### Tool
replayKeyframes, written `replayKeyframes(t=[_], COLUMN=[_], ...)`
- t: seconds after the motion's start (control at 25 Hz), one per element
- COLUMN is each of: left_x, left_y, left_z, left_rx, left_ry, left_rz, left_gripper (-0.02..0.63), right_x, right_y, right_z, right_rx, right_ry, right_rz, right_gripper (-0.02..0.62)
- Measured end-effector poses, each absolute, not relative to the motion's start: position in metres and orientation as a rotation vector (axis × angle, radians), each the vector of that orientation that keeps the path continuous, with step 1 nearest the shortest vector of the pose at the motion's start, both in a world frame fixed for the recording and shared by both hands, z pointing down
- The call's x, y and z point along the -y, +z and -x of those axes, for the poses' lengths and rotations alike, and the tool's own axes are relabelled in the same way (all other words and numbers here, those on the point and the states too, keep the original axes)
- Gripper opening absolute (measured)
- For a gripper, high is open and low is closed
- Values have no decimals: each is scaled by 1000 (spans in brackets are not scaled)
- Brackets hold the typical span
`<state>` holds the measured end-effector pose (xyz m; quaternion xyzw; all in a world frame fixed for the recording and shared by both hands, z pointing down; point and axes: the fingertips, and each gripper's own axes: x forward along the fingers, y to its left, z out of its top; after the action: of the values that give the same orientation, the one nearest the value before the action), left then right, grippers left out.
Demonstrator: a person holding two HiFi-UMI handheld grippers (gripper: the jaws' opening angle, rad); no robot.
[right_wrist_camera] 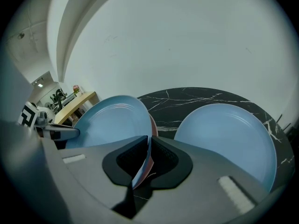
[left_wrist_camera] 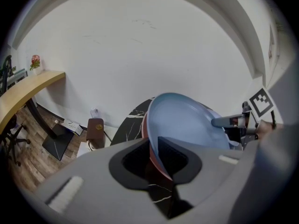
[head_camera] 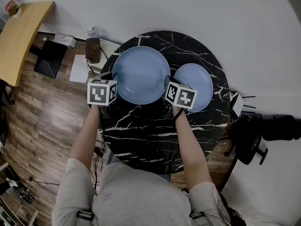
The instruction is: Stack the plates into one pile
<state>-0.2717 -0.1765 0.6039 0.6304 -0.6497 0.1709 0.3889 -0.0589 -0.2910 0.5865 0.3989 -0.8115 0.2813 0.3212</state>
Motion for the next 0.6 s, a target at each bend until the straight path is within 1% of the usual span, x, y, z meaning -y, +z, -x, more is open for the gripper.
replayKeyframes(t=[0.6], left_x=[184], left_y=[611], left_z=[272], left_rx=[1670], left_ry=[472], left_rz=[-1640], left_gripper=[132], right_x=[292], right_y=[600], right_z=[58], right_rx=[2074], right_ry=[638], right_rz=[-1042], right_gripper=[20])
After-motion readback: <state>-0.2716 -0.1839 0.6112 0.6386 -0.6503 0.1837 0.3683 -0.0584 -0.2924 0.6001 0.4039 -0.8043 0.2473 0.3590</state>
